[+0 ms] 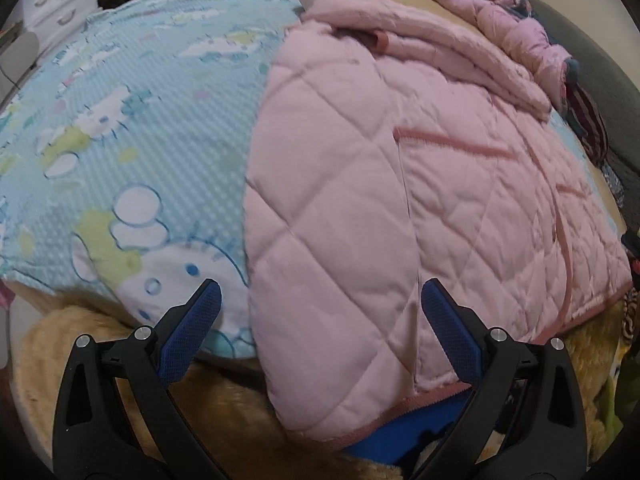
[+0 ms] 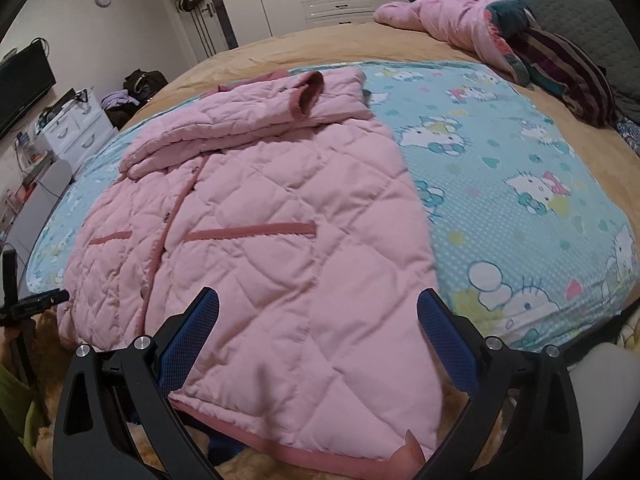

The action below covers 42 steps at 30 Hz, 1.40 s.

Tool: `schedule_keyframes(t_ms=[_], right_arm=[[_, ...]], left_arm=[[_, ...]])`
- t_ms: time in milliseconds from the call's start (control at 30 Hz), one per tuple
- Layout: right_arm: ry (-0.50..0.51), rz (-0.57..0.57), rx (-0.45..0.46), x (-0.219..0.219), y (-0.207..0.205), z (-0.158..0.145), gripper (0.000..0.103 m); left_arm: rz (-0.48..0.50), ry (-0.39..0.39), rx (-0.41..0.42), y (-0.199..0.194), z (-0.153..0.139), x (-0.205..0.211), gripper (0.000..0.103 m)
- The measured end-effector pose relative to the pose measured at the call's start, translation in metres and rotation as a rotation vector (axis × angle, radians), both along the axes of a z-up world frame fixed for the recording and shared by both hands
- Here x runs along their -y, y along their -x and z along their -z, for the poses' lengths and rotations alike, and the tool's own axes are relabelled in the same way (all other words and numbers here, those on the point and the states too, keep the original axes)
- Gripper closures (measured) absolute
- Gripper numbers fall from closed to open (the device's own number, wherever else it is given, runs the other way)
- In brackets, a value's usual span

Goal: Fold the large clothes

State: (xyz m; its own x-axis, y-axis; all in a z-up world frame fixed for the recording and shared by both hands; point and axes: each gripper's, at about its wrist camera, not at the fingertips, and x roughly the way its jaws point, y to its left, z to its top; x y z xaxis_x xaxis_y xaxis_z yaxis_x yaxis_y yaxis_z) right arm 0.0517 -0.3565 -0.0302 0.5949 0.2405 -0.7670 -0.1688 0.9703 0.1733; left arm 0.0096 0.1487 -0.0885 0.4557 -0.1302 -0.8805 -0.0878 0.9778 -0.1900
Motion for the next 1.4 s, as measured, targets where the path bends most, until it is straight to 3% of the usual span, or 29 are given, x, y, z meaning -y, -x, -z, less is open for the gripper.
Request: schedule_keyframes(t_ms=[100, 533, 767, 867, 933, 967, 1033, 1233, 1400], right_arm=[[-0.001, -0.006, -0.019, 0.004, 0.002, 0.004, 0.004], [0.049, -0.062, -0.139, 0.018, 0.008, 0.021, 0.004], [-0.005, -0.094, -0.176, 0.015, 0.011, 0.029, 0.005], [0.016, -0.083, -0.181, 0.015, 0.012, 0.031, 0.021], [0.026, -0.074, -0.178, 0.017, 0.013, 0.031, 0.042], [0.017, -0.08, -0.16, 0.019, 0.015, 0.028, 0.047], [-0.02, -0.105, -0.095, 0.019, 0.02, 0.016, 0.07], [-0.203, -0.11, 0.092, 0.025, 0.023, -0.032, 0.079], [-0.301, -0.115, 0.156, 0.027, 0.004, -0.062, 0.08]], left_arm=[[0.012, 0.033, -0.027, 0.0, 0.01, 0.005, 0.009], [0.012, 0.011, -0.035, -0.005, 0.017, 0.016, 0.009], [0.011, 0.03, -0.04, -0.001, 0.017, 0.013, 0.009], [0.016, 0.037, -0.045, 0.005, 0.016, 0.011, 0.009], [0.018, 0.048, -0.049, 0.01, 0.015, 0.008, 0.009], [0.019, 0.052, -0.051, 0.012, 0.016, 0.007, 0.009], [0.022, 0.055, -0.052, 0.016, 0.016, 0.006, 0.009], [0.025, 0.067, -0.052, 0.018, 0.019, 0.006, 0.009], [0.021, 0.084, -0.05, 0.02, 0.021, 0.006, 0.009]])
